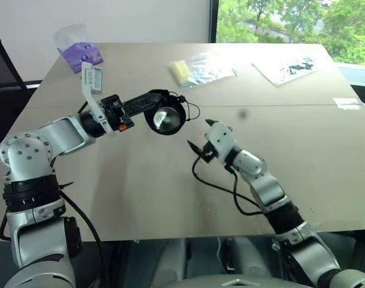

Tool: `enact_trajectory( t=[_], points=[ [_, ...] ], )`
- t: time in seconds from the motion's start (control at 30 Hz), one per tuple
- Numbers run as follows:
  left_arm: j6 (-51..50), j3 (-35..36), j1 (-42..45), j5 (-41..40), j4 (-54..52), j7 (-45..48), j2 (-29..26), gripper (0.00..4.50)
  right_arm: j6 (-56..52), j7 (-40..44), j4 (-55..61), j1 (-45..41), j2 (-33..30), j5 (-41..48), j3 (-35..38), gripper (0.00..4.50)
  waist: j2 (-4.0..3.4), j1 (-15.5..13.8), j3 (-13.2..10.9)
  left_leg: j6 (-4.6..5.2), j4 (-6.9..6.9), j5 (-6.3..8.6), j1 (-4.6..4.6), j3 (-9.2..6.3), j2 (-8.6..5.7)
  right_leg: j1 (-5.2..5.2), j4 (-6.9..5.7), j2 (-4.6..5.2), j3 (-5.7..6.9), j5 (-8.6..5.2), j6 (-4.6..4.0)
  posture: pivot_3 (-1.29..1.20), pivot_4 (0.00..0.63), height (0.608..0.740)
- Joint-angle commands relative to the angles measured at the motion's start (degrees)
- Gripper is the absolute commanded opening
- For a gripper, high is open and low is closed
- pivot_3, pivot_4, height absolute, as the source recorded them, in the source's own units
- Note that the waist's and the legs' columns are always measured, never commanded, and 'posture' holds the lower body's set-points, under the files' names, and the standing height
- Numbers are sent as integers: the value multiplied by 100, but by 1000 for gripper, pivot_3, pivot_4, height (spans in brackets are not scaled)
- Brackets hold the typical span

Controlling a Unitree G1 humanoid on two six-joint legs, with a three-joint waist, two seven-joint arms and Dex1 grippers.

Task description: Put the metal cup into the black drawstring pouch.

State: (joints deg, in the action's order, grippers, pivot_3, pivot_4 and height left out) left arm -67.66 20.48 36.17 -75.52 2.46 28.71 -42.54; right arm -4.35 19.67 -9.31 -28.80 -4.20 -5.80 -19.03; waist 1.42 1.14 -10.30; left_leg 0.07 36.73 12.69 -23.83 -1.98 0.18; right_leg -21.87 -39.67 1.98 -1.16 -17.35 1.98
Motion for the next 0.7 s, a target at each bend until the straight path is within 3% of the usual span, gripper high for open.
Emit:
enact_trajectory(
  t=[0.03, 0.47, 0.7],
  points=[
    [-18, 99, 108, 62, -34, 180, -126, 0, 218, -56, -3, -113, 208, 281, 310, 4446, 0, -9, 0, 0, 0, 0, -1, -1, 0, 0, 0, 2, 1, 0, 0, 0, 150, 740],
    [48, 269, -325, 253, -313, 215, -138, 0, 382, 975, 477, -95, 477, 1234, 394, 4446, 0, 111, 0, 0, 0, 0, 0, -2, 2, -1, -3, 7, -10, 0, 0, 0, 150, 740],
    [15, 425, -486, 140, -518, 87, -61, 0, 324, 1026, 348, -198, 503, 1301, 463, 4446, 0, 110, 0, 1, 0, 0, 0, -3, 3, -2, -5, 9, -13, 0, 0, 0, 150, 740]
  ],
)
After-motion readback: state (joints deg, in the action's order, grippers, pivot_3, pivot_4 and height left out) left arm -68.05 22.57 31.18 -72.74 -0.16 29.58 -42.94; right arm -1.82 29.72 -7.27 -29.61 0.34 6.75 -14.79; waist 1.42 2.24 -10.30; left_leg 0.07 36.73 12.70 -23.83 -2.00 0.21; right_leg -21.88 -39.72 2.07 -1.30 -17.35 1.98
